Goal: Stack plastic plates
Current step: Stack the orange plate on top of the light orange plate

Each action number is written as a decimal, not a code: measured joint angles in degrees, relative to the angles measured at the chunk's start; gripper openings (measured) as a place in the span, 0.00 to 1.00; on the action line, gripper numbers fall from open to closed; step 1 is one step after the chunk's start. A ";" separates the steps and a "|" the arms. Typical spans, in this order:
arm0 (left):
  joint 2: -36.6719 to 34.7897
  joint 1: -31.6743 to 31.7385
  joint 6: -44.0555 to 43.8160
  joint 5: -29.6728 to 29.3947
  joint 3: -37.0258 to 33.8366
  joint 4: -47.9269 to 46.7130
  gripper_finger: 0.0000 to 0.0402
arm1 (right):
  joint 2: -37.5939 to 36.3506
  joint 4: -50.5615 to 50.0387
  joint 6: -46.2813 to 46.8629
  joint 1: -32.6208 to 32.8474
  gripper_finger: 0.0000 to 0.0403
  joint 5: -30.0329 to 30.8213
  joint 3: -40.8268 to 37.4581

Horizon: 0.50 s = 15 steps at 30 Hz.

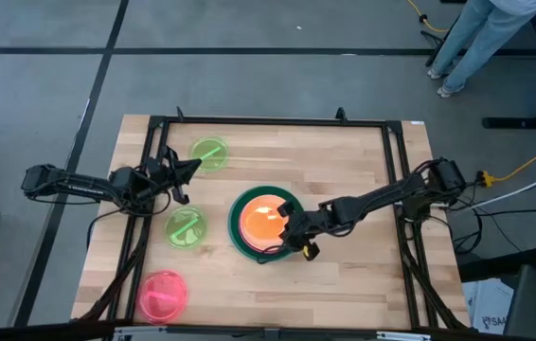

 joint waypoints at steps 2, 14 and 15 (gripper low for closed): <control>-0.02 0.00 -0.03 0.45 0.00 -0.18 0.01 | 1.11 0.14 0.00 0.00 0.00 0.00 0.00; 0.00 0.00 0.25 0.47 0.00 0.04 0.01 | 2.46 0.12 2.12 0.00 0.00 0.02 -0.02; 0.00 0.00 0.38 0.47 0.00 0.19 0.01 | 2.46 0.14 2.42 0.00 0.00 0.02 0.00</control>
